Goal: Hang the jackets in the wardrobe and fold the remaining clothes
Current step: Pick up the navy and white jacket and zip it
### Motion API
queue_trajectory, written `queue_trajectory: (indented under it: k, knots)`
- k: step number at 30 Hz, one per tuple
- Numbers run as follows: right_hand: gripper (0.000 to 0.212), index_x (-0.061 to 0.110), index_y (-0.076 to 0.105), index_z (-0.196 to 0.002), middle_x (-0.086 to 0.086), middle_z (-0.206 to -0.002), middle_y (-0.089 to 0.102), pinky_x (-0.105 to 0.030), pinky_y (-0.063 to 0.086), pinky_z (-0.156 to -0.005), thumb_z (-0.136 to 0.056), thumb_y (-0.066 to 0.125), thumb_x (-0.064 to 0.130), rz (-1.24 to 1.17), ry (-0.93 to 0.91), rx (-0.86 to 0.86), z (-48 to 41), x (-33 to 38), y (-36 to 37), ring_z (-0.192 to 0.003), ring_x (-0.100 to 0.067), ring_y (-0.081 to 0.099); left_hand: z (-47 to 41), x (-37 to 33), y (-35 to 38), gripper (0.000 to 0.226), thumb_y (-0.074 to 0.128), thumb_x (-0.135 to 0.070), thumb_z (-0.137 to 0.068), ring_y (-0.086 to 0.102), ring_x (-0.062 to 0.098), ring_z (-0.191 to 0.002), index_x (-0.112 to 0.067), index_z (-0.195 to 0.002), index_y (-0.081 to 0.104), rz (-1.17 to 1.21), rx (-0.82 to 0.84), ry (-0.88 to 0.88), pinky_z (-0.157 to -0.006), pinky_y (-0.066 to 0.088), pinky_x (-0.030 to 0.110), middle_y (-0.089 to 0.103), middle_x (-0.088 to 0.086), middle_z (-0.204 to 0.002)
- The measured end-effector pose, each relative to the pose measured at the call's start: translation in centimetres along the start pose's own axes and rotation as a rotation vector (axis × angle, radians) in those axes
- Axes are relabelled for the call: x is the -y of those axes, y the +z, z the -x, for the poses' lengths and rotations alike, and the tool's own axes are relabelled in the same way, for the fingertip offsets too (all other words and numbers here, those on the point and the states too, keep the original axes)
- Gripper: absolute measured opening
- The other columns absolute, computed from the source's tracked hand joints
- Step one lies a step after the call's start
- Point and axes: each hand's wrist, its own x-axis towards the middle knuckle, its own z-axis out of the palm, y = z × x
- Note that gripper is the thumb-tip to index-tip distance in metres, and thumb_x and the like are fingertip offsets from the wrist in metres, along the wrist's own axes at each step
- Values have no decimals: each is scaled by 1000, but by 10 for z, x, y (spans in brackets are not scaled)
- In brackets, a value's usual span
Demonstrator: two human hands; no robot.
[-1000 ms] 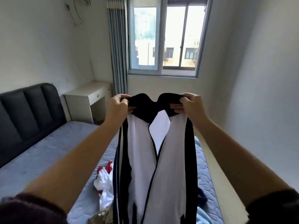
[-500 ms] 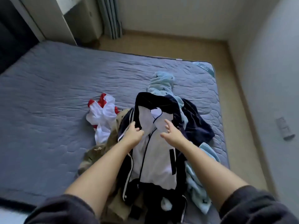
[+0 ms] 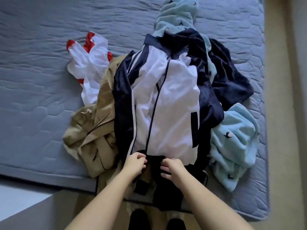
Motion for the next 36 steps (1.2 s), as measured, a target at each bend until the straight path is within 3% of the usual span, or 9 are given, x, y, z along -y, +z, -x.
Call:
queue_trajectory:
  k: [3,6,11,20,23,26,28,32,36]
  knots:
    - [8,9,59,-92,-10,-105,61,-33,49,-65,-94,51,6,-264,75,23,-20,-13,16,-97,-23,59,-12,20,1,20,38,-9,-99,57,16,-76,-10,-109,56,85,-20,-53,-58,41,25,63,7,-98]
    - [9,12,61,-101,-5,-104,64,-31,49,-65,-93,58,11,-408,47,79,-33,-20,33,-94,-19,61,-17,40,0,22,37,-8,-99,59,18,-79,-8,-109,56,124,-58,-96,-60,43,26,64,11,-103]
    - [18,14,63,-106,-3,-101,65,-29,48,-62,-89,67,17,-453,34,-1,-42,-23,47,-101,-20,60,-20,61,1,23,35,-7,-100,59,14,-68,-7,-107,57,159,-41,-106,-56,42,24,64,9,-92]
    - [15,16,61,-91,2,-90,67,-27,46,-68,-84,73,23,-484,1,-41,-48,-29,42,-85,-11,62,-26,74,14,21,38,-10,-99,65,17,-76,-14,-98,59,190,-11,-77,-66,50,28,68,6,-91]
    - [13,17,61,-83,-1,-86,67,-25,46,-65,-85,71,24,-349,-100,-103,-42,-40,29,-79,-13,62,-22,77,19,22,37,-9,-99,64,17,-73,-13,-98,58,205,-14,-89,-63,48,27,67,6,-88]
    - [3,9,59,-89,-12,-87,67,-29,51,-58,-91,59,12,-423,-120,-81,-26,-41,5,-73,-22,64,-13,74,23,23,35,-7,-99,63,18,-72,-11,-98,58,236,-14,-118,-62,46,27,67,7,-88]
    - [10,6,58,-96,-17,-84,69,-29,51,-50,-95,53,15,-500,-124,-20,-14,-34,-17,-68,-27,68,-7,69,28,22,37,-9,-99,64,20,-78,-11,-101,58,266,-2,-127,-65,48,28,67,9,-94]
    - [25,7,62,-91,-6,-62,69,-23,52,-44,-98,52,29,-758,-150,35,5,-14,-61,-47,-14,64,-4,51,52,18,44,-16,-99,65,19,-84,-12,-106,60,339,75,-92,-69,51,30,69,7,-98]
    - [22,9,62,-90,-1,-61,67,-21,55,-49,-94,56,30,-944,-175,78,12,0,-89,-46,-8,61,-13,29,83,16,52,-23,-97,65,22,-90,-15,-108,59,620,123,-80,-68,52,33,67,7,-104]
